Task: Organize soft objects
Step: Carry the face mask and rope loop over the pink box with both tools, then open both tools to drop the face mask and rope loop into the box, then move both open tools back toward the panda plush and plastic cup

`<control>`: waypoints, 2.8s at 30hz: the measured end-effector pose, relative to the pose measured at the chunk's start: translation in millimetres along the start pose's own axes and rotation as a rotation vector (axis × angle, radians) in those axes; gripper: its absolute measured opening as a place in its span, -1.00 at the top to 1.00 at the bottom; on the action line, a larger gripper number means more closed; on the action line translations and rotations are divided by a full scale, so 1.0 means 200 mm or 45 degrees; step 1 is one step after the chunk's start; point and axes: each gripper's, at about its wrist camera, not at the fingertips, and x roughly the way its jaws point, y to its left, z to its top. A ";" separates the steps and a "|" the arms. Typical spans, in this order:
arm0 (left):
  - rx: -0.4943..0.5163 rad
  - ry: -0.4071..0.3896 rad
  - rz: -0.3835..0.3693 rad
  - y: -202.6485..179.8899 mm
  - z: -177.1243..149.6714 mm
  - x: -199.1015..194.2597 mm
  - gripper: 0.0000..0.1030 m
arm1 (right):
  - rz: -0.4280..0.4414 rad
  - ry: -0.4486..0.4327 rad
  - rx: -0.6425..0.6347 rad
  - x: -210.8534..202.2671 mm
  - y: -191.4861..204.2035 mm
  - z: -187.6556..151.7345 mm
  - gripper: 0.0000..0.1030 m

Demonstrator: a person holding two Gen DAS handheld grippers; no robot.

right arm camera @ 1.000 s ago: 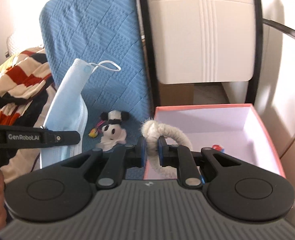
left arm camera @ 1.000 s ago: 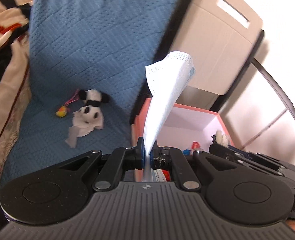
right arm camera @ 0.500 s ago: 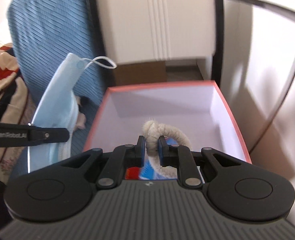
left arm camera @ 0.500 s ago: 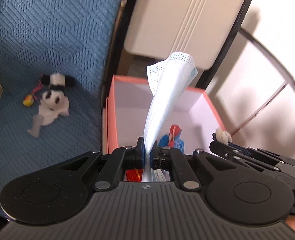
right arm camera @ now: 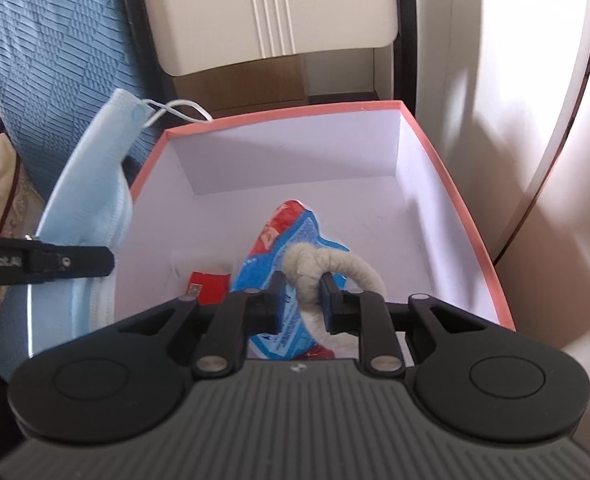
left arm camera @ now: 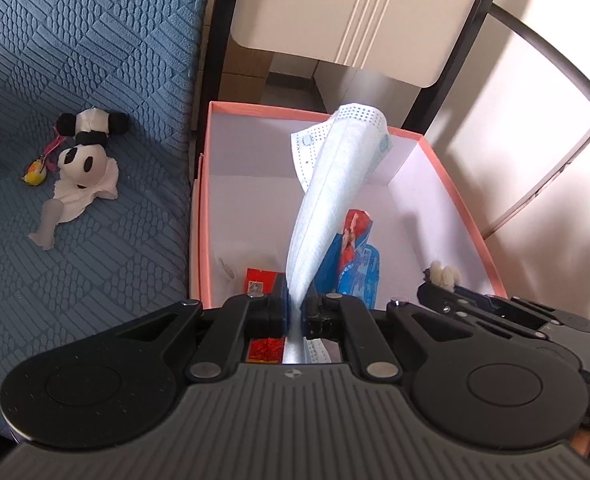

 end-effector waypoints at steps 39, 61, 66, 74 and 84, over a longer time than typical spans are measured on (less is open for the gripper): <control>-0.037 -0.437 0.029 0.50 0.04 -1.02 -0.34 | 0.080 -0.266 -0.122 -0.59 0.68 0.11 -0.65; -0.105 -0.405 0.134 1.04 -0.23 -0.94 -0.34 | 0.163 -0.163 -0.220 -0.34 1.19 -0.14 -0.65; -0.134 -0.383 0.127 1.10 -0.27 -0.90 -0.34 | 0.158 -0.159 -0.238 -0.30 1.23 -0.18 -0.65; -0.141 -0.363 0.132 1.13 -0.28 -0.84 -0.34 | 0.166 -0.149 -0.247 -0.25 1.27 -0.20 -0.71; -0.171 -0.346 0.169 1.19 -0.25 -0.77 -0.34 | 0.166 -0.134 -0.281 -0.23 1.33 -0.15 -0.71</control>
